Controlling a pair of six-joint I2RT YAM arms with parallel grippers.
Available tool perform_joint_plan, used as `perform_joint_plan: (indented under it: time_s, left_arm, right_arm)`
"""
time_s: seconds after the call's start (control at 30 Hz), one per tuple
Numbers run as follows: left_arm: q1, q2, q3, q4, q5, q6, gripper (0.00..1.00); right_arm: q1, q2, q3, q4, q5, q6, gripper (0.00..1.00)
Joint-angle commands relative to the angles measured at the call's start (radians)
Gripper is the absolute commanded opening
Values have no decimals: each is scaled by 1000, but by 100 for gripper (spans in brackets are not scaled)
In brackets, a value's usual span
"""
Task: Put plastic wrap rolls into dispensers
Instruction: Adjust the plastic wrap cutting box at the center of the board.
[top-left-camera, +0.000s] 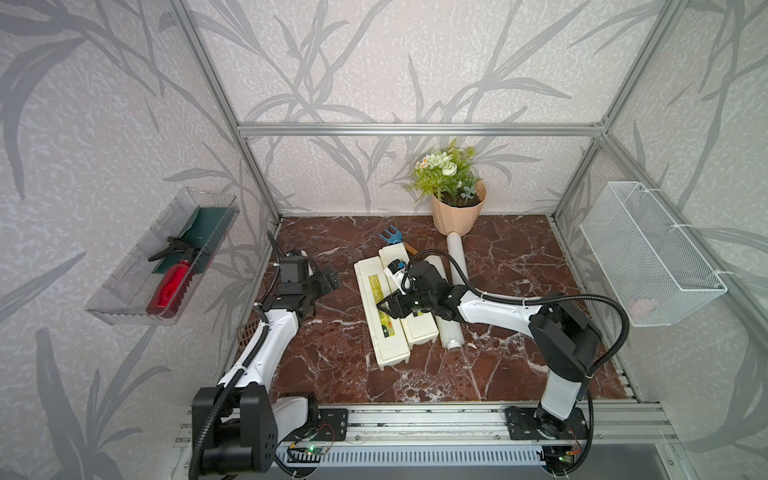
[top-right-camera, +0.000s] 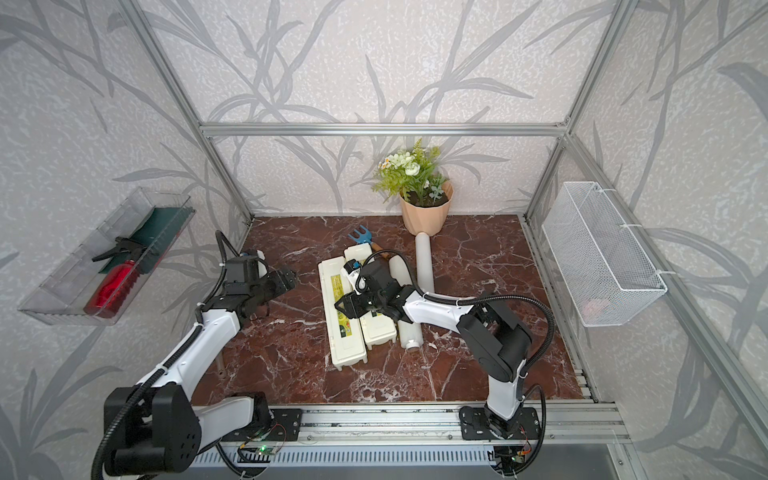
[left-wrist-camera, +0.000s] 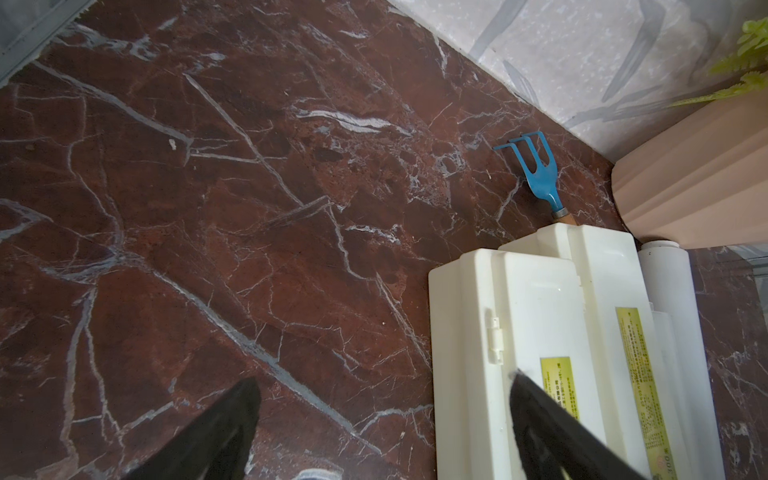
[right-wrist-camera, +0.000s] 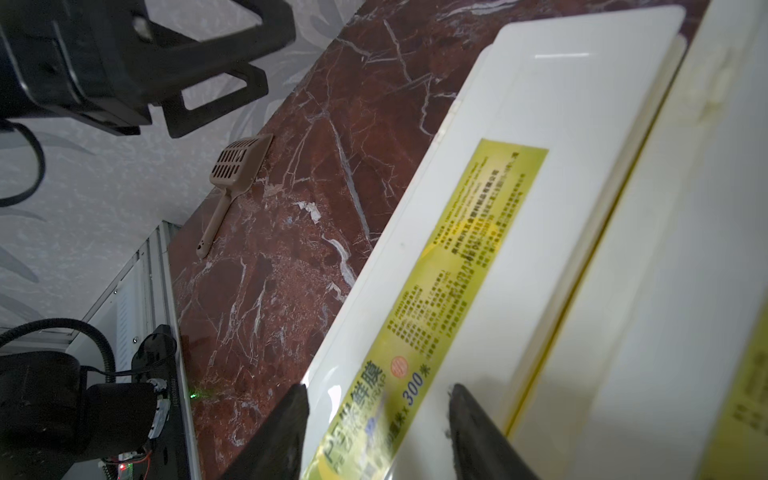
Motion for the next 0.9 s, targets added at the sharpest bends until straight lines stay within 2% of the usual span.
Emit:
perform_joint_plan:
  time_s: [0.0, 0.1, 0.27, 0.4, 0.6, 0.67, 0.73, 0.77, 0.8, 0.87]
  left_arm:
    - [7, 23, 40, -27, 18, -15, 94]
    - [9, 45, 45, -19, 35, -17, 94]
    - [8, 73, 43, -3, 64, -26, 93]
    - [10, 88, 39, 17, 78, -36, 93]
    - [9, 114, 40, 46, 116, -39, 93]
    - [8, 125, 40, 61, 132, -48, 93]
    - [8, 138, 49, 62, 132, -60, 93]
    - [9, 139, 55, 59, 131, -62, 93]
    - [10, 142, 65, 55, 131, -62, 93]
    - [13, 144, 88, 33, 117, -59, 93]
  right_arm:
    - [7, 23, 29, -61, 74, 38, 57]
    - [6, 32, 44, -119, 167, 32, 59]
    - [8, 15, 25, -115, 274, 31, 64]
    - [8, 63, 95, -211, 331, -12, 69]
    - [2, 91, 157, -251, 515, -85, 80]
    - [-3, 103, 189, -265, 505, -110, 83]
    - [1, 113, 225, -268, 441, -134, 86]
    - [6, 115, 239, -270, 414, -133, 89]
    - [15, 114, 255, -270, 383, -132, 99]
    - [39, 113, 282, -289, 358, -121, 99]
